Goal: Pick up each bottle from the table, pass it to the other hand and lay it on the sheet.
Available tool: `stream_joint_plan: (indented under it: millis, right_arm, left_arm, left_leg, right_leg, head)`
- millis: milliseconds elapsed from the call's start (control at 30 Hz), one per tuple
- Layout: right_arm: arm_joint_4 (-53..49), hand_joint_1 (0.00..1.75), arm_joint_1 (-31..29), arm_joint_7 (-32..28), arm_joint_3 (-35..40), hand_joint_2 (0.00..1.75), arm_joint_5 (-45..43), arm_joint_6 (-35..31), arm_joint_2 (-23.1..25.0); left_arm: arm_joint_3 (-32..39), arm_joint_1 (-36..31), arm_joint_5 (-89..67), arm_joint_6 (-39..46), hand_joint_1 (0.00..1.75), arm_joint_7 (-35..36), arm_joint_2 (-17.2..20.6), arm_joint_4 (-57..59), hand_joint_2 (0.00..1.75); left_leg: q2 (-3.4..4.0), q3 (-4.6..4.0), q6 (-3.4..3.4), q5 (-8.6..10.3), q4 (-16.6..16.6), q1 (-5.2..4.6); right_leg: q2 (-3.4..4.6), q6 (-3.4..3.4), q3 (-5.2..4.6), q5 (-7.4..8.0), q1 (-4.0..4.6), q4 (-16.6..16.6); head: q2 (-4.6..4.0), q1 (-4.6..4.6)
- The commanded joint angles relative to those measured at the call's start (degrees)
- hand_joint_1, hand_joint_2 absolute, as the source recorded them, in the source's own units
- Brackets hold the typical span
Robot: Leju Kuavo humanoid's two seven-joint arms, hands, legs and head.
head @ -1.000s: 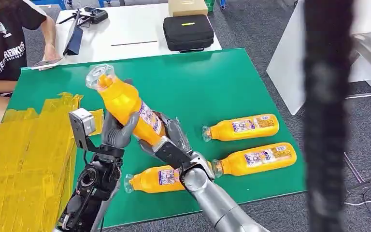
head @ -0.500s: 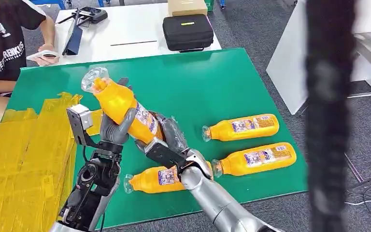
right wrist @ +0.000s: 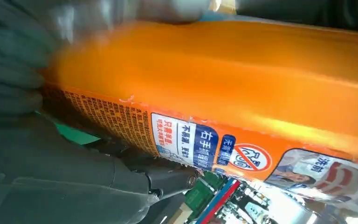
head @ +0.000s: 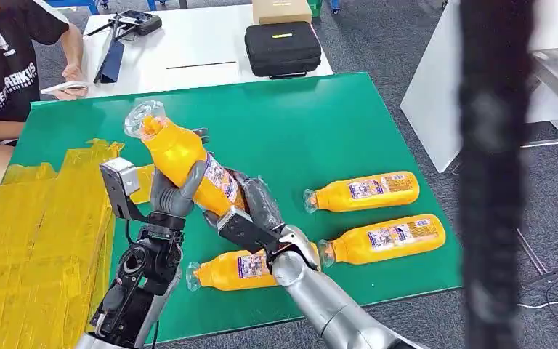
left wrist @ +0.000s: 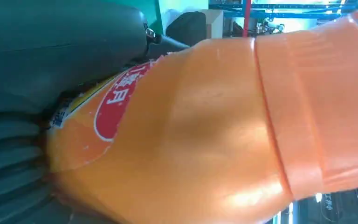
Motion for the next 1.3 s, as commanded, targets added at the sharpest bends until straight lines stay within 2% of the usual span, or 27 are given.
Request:
stream_joint_plan:
  millis: [33,133,200,233,333,367,400,467,533,600,700,733,767,800,867,900,933,967,1000,1033,1067,1100,1133,1167,1200,1267,1300]
  right_arm:
    - [-0.6,1.75,2.3,0.2,2.5,1.75,1.5,0.8,-1.7]
    - [-1.9,1.75,2.9,-0.2,1.7,1.75,1.6,0.4,-1.8]
    - [-3.4,1.75,3.4,-0.2,1.1,1.75,1.4,0.0,-2.0]
    - [-3.8,1.75,3.4,-0.1,0.9,1.75,1.5,-0.3,-2.1]
    - [-5.7,1.75,4.0,-0.2,0.2,1.75,1.4,-1.5,-2.4]
    - [-6.6,1.4,4.4,-0.3,-0.4,1.75,1.2,-2.7,-2.3]
    - [-7.5,0.02,4.8,-0.2,-1.0,1.75,1.0,-3.8,-2.2]
    - [-11.3,0.0,6.2,0.0,-1.7,1.75,1.2,-5.4,-2.3]
    - [-14.7,0.0,7.2,0.4,-2.0,1.75,1.4,-6.1,-2.8]
    - [-15.4,0.0,7.4,0.8,-2.0,1.75,1.5,-6.0,-3.0]
    - [-15.4,0.0,7.5,0.7,-1.9,1.75,1.5,-6.0,-3.0]
    - [-16.1,0.0,7.7,0.3,-2.0,1.75,1.6,-6.7,-3.2]
    - [-16.7,0.0,7.9,0.6,-2.3,1.75,2.8,-8.3,-3.4]
    - [-17.2,0.0,7.9,1.4,-2.3,1.75,4.2,-9.4,-3.7]
    - [-17.7,0.0,7.7,1.8,-2.9,1.75,4.1,-9.5,-4.5]
    - [-17.8,0.0,7.6,1.9,-3.2,1.75,4.2,-10.1,-4.8]
    - [-18.0,0.0,7.6,1.8,-3.5,1.75,4.5,-11.3,-5.2]
    - [-18.2,0.0,7.7,1.9,-3.7,1.75,4.8,-12.0,-5.3]
    - [-18.5,0.0,7.8,1.9,-3.7,1.75,4.8,-11.9,-5.6]
    - [-18.9,0.0,8.1,2.4,-4.0,1.75,5.9,-13.4,-5.5]
    - [-19.4,0.0,8.4,3.5,-4.1,1.75,7.2,-14.5,-5.7]
    - [-20.0,0.0,8.6,4.4,-4.3,1.75,8.2,-14.9,-6.0]
    - [-20.7,0.0,8.8,5.1,-4.4,1.75,8.8,-14.9,-6.2]
    - [-21.6,0.0,9.0,6.2,-4.7,1.75,10.2,-15.1,-6.5]
    - [-22.3,0.0,9.5,7.0,-5.2,1.75,11.5,-15.2,-6.6]
    - [-22.3,0.0,9.5,7.0,-5.2,1.75,11.5,-15.2,-6.6]
    - [-22.3,0.0,9.5,7.0,-5.2,1.75,11.5,-15.2,-6.6]
  left_arm:
    - [-2.5,-3.6,0.6,0.8,1.75,-0.4,0.1,0.4,1.75]
    - [-1.9,-2.8,0.6,1.0,1.75,-0.6,0.4,-0.5,1.75]
    - [-1.1,-2.6,-0.5,2.7,1.75,-1.2,0.3,-1.1,1.75]
    - [-0.8,-2.7,-0.5,2.8,1.75,-1.2,0.4,-1.3,1.75]
    - [1.1,-2.8,-2.1,5.1,1.75,-1.9,0.7,-2.6,1.75]
    - [2.0,-2.6,-4.7,8.3,1.75,-2.6,0.7,-3.3,1.75]
    - [2.7,-2.5,-8.4,12.6,1.75,-3.9,0.9,-4.0,1.75]
    - [4.8,-2.0,-17.1,21.6,1.75,-5.3,1.2,-5.8,1.75]
    - [6.7,-1.6,-22.3,26.7,1.75,-6.1,2.1,-6.8,1.75]
    - [7.2,-1.6,-22.5,26.4,1.75,-6.0,2.3,-7.0,1.75]
    - [7.1,-1.4,-22.5,26.4,1.75,-6.0,2.2,-7.0,1.75]
    - [8.1,-1.5,-29.5,32.6,1.75,-6.3,2.2,-6.2,1.75]
    - [9.0,-1.5,-33.0,34.6,1.75,-5.1,2.8,-5.7,1.75]
    - [10.3,-1.5,-34.5,35.1,1.75,-4.3,3.3,-5.6,1.75]
    - [12.9,-2.0,-39.0,35.9,1.75,-2.9,3.8,-3.6,1.75]
    - [16.3,-2.0,-44.8,35.9,1.75,-2.8,3.0,-3.2,1.75]
    - [22.9,-2.1,-56.7,35.9,1.75,-3.0,0.5,-3.0,1.75]
    - [26.2,-2.3,-63.2,35.9,1.75,-3.2,-0.8,-3.0,1.75]
    - [27.3,-2.7,-63.2,35.9,1.75,-4.4,-1.2,-1.9,1.75]
    - [33.3,-3.0,-78.3,35.9,1.75,-3.4,-3.6,-3.4,1.75]
    - [34.6,-3.2,-91.4,35.9,1.75,1.0,-3.3,-3.9,1.75]
    - [32.1,-3.4,-101.9,35.9,1.75,8.8,0.1,-2.3,1.75]
    - [21.0,-3.9,-101.9,35.9,1.75,22.1,11.2,-0.1,1.75]
    - [-0.6,-10.3,-101.9,35.9,1.75,43.7,22.0,8.4,1.75]
    - [-5.3,-12.7,-101.9,35.9,1.75,51.2,21.3,15.4,1.75]
    - [-5.3,-12.7,-101.9,35.9,1.75,51.2,21.3,15.4,1.75]
    - [-5.3,-12.7,-101.9,35.9,1.75,51.2,21.3,15.4,1.75]
  left_leg:
    - [-0.13,0.43,-0.22,-0.25,0.1,0.1]
    - [-0.11,0.22,-0.14,-0.11,0.0,0.07]
    - [-0.13,0.52,-0.26,-0.31,0.1,0.1]
    - [-0.12,0.26,-0.17,-0.13,0.0,0.07]
    - [-0.09,0.37,-0.21,-0.22,0.1,0.09]
    - [-0.08,0.25,-0.17,-0.14,0.0,0.07]
    - [-0.05,0.6,-0.31,-0.39,0.2,0.11]
    - [-0.04,0.21,-0.16,-0.13,0.0,0.06]
    - [0.01,0.15,-0.13,-0.09,0.0,0.04]
    - [0.07,0.42,-0.25,-0.27,0.1,0.07]
    - [0.02,0.24,-0.16,-0.13,0.0,0.04]
    - [0.03,0.43,-0.24,-0.26,0.1,0.09]
    - [-0.01,0.47,-0.26,-0.3,0.1,0.11]
    - [-0.05,0.26,-0.15,-0.13,0.0,0.05]
    - [0.16,0.52,-0.24,-0.31,0.1,0.08]
    - [0.25,0.65,-0.29,-0.38,0.1,0.08]
    - [0.2,0.45,-0.22,-0.22,0.0,0.05]
    - [0.1,0.27,-0.16,-0.11,0.0,0.04]
    - [0.07,0.3,-0.18,-0.13,0.0,0.04]
    - [0.09,0.41,-0.23,-0.22,0.1,0.08]
    - [0.03,0.26,-0.17,-0.14,0.0,0.07]
    - [0.07,0.33,-0.19,-0.22,0.1,0.07]
    - [0.13,0.32,-0.17,-0.19,0.1,0.06]
    - [0.21,0.49,-0.24,-0.26,0.0,0.07]
    - [-0.06,0.26,-0.18,-0.01,-0.1,-0.01]
    - [-0.64,0.19,-0.17,0.06,0.0,0.04]
    - [-0.46,0.35,-0.26,-0.04,0.0,0.1]
  right_leg:
    - [-0.26,-0.02,0.52,-0.29,0.11,0.0]
    - [-0.19,-0.01,0.29,-0.14,0.07,0.0]
    - [-0.29,-0.02,0.61,-0.35,0.11,0.1]
    - [-0.22,-0.02,0.34,-0.17,0.08,0.0]
    - [-0.21,-0.02,0.44,-0.25,0.09,0.0]
    - [-0.18,-0.02,0.31,-0.17,0.07,0.0]
    - [-0.23,-0.04,0.67,-0.41,0.12,0.1]
    - [-0.12,-0.02,0.26,-0.14,0.06,0.0]
    - [-0.06,-0.02,0.18,-0.09,0.04,0.0]
    - [-0.07,-0.04,0.44,-0.26,0.08,0.1]
    - [-0.08,-0.02,0.27,-0.13,0.04,0.0]
    - [-0.11,-0.03,0.47,-0.25,0.09,0.1]
    - [-0.17,-0.03,0.53,-0.3,0.11,0.1]
    - [-0.13,-0.02,0.31,-0.14,0.04,0.0]
    - [0.03,-0.02,0.54,-0.25,0.07,0.1]
    - [0.08,-0.03,0.65,-0.31,0.07,0.1]
    - [0.04,-0.03,0.46,-0.18,0.04,0.0]
    - [-0.03,-0.02,0.3,-0.1,0.03,0.0]
    - [-0.06,-0.03,0.33,-0.13,0.03,0.0]
    - [-0.06,-0.04,0.44,-0.21,0.07,0.1]
    - [-0.07,-0.02,0.32,-0.14,0.07,0.0]
    - [-0.04,-0.02,0.37,-0.2,0.07,0.1]
    - [0.03,-0.02,0.34,-0.16,0.06,0.0]
    - [0.07,-0.04,0.48,-0.22,0.07,0.0]
    - [-0.16,-0.06,0.27,-0.1,-0.01,0.0]
    - [-0.75,-0.05,0.32,-0.21,0.04,0.1]
    - [-0.63,-0.09,0.37,-0.27,0.11,0.1]
  head:
    - [0.0,0.0]
    - [0.0,0.02]
    - [0.0,0.02]
    - [0.0,0.0]
    - [0.0,0.0]
    - [0.0,0.0]
    - [0.0,0.0]
    - [0.0,0.0]
    - [0.0,0.02]
    - [0.0,0.02]
    - [0.0,-0.02]
    - [0.0,0.0]
    - [0.0,0.02]
    - [0.0,0.02]
    - [0.0,0.02]
    - [0.0,0.0]
    - [0.0,0.02]
    - [0.0,0.0]
    - [0.0,0.0]
    - [0.0,0.02]
    - [0.0,0.04]
    - [0.0,0.0]
    - [0.0,0.0]
    - [0.0,0.02]
    - [0.0,0.02]
    - [0.0,0.09]
    - [0.0,0.02]
